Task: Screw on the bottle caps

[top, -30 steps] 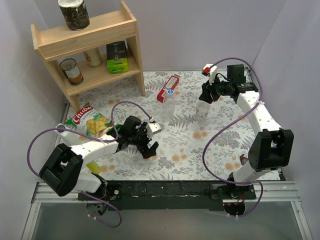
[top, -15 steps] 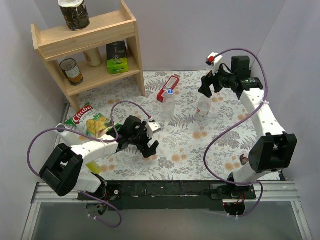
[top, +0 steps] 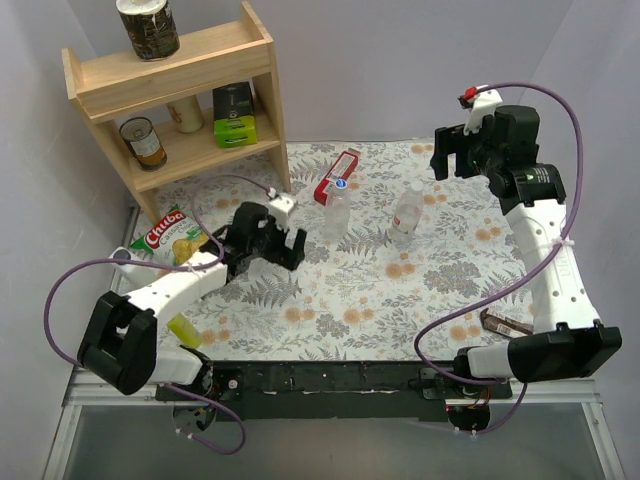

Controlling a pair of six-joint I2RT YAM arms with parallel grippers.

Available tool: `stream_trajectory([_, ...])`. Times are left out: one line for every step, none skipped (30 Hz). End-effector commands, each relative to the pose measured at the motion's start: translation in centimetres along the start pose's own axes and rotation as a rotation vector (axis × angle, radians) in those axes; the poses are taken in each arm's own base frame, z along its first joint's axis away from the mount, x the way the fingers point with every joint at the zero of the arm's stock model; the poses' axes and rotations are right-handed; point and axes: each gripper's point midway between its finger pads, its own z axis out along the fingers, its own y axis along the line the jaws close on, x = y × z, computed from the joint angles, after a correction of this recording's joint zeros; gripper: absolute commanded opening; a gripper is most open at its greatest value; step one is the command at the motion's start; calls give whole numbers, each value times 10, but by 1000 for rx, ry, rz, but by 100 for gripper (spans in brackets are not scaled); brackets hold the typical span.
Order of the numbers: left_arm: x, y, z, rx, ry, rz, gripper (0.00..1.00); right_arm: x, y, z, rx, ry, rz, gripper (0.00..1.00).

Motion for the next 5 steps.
stream_trajectory([-120, 33, -55, -120, -305, -221, 98, -7, -14, -27, 104, -38, 16, 92])
stream_trajectory([-131, 38, -61, -140, -334, -233, 98, -8, -20, -31, 138, -42, 15, 92])
stream_trajectory([-146, 41, -69, -155, -374, -236, 98, -5, -23, -34, 163, -29, 20, 92])
stream_trajectory([-152, 47, -73, -188, -397, -249, 98, -4, -25, -35, 175, -20, 25, 92])
stream_trajectory([-159, 47, -75, -186, -423, -264, 98, -2, -26, -37, 182, -14, 27, 93])
